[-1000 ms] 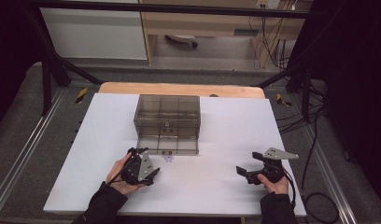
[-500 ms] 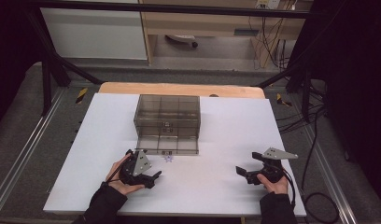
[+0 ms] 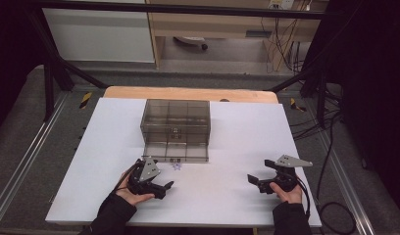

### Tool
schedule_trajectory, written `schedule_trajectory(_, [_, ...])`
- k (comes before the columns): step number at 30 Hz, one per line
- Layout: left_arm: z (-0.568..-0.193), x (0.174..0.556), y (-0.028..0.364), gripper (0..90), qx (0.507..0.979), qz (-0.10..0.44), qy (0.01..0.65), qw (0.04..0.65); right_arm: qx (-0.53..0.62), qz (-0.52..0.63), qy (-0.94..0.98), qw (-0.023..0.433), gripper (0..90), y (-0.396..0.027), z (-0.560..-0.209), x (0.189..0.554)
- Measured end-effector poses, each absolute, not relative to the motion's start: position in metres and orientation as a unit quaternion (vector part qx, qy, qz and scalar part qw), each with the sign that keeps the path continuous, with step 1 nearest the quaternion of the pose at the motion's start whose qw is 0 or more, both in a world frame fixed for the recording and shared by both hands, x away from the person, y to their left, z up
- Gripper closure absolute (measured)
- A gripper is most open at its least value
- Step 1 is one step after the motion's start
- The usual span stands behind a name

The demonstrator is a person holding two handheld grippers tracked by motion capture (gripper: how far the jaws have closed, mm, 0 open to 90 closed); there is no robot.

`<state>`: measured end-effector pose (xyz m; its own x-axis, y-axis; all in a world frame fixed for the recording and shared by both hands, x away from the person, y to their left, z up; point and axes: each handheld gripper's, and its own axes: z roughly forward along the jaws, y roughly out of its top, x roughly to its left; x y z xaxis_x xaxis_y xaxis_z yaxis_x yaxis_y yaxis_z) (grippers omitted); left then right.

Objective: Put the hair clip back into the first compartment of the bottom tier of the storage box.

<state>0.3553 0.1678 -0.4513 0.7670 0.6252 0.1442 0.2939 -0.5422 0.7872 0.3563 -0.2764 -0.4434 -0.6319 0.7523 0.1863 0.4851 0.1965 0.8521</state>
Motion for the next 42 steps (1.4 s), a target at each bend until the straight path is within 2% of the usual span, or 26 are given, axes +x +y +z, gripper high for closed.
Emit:
schedule_trajectory(11, [-0.454, 0.356, 0.161, 7.4, 0.847, 0.184, 0.291, 0.405, 0.408, 0.486, 0.761, 0.137, 1.3, -0.277, -0.443, 0.356])
schedule_trajectory(17, [-0.456, 0.36, 0.158, 11.1, 0.841, 0.16, 0.31, 0.414, 0.408, 0.485, 0.762, 0.137, 1.2, -0.277, -0.444, 0.356])
schedule_trajectory(27, [-0.457, 0.37, 0.153, 24.2, 0.824, 0.133, 0.335, 0.436, 0.406, 0.487, 0.761, 0.138, 1.2, -0.277, -0.443, 0.356])
schedule_trajectory(31, [-0.458, 0.372, 0.154, 32.1, 0.818, 0.124, 0.345, 0.444, 0.407, 0.486, 0.761, 0.137, 1.2, -0.277, -0.443, 0.356])
schedule_trajectory(37, [-0.457, 0.374, 0.151, 40.9, 0.827, 0.13, 0.341, 0.428, 0.407, 0.486, 0.761, 0.137, 1.2, -0.277, -0.443, 0.356])
schedule_trajectory(42, [-0.458, 0.376, 0.146, 42.3, 0.837, 0.137, 0.34, 0.406, 0.407, 0.486, 0.761, 0.138, 1.2, -0.277, -0.443, 0.356])
